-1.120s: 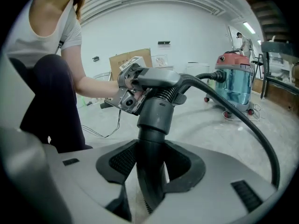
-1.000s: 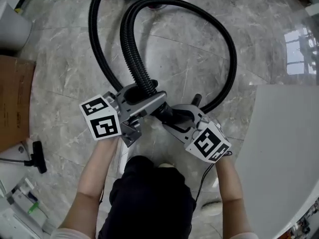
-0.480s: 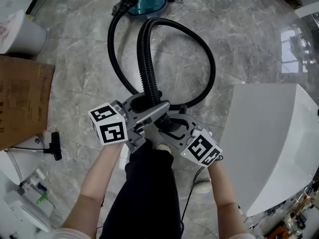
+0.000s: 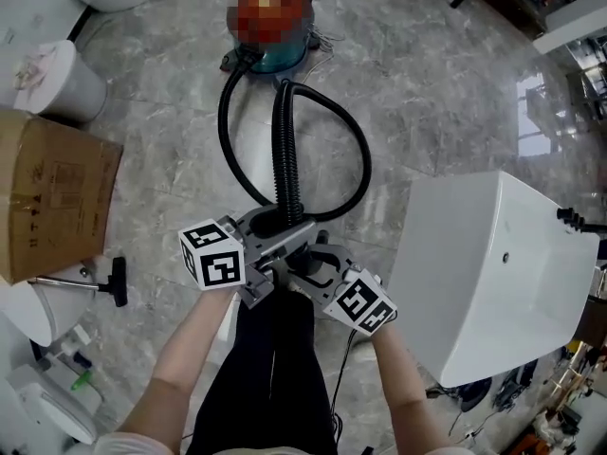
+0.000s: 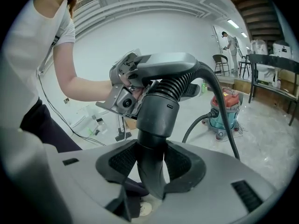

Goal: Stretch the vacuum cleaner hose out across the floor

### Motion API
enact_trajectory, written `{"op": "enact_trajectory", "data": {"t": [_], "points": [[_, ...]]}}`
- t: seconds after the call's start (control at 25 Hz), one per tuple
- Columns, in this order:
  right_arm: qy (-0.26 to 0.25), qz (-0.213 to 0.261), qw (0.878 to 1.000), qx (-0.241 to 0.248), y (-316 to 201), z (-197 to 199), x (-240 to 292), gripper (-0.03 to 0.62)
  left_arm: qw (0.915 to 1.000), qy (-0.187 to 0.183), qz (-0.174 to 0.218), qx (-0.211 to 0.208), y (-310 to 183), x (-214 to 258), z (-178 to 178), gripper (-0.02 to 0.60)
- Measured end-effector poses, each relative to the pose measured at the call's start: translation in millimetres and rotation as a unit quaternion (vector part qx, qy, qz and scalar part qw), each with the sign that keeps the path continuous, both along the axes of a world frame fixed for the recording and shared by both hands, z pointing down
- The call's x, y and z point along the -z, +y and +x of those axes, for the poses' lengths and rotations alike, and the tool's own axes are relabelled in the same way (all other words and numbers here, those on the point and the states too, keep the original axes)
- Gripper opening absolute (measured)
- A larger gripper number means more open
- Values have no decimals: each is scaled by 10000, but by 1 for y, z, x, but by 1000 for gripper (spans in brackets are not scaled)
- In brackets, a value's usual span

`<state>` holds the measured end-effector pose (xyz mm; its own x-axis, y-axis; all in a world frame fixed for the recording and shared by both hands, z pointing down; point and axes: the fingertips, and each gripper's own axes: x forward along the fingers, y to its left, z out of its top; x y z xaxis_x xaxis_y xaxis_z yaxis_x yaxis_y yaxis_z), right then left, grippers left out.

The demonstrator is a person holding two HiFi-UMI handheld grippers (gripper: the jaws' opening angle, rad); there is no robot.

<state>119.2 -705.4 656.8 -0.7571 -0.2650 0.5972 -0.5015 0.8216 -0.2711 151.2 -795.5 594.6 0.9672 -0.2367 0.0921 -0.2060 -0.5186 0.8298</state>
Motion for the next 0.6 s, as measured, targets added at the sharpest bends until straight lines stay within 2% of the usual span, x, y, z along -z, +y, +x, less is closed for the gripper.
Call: {"op": "enact_trajectory", "data": {"t": [0.4,0.6], "points": [[0,-49,9990,-444,39,-8,124,184,9997,183,-59,-168,40,125,3,199],[-81,-8,9981,-619,71,-17,175,184,9994,88,6,-323,76,177,-1,199]]}}
